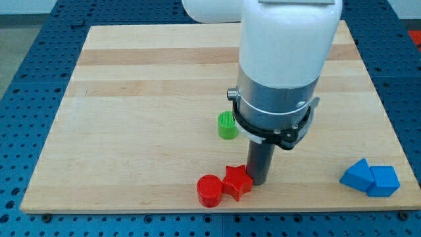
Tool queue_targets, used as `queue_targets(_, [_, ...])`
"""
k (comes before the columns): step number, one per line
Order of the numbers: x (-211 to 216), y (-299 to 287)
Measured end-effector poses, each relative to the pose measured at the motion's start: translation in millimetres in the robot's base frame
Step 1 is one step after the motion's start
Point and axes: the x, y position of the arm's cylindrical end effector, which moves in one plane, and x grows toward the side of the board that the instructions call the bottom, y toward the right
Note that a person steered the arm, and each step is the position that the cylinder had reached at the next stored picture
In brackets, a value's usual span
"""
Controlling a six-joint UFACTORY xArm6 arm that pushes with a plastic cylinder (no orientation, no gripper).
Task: Slide the yellow heart towards center right
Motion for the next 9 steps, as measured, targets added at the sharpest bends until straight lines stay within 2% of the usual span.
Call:
queue_targets(3, [-1.0, 22.9])
queue_targets(5, [-62.1, 23.9])
queue_targets(6, [-73.6, 39.5])
queue_targets(9, [-126.4, 131.2])
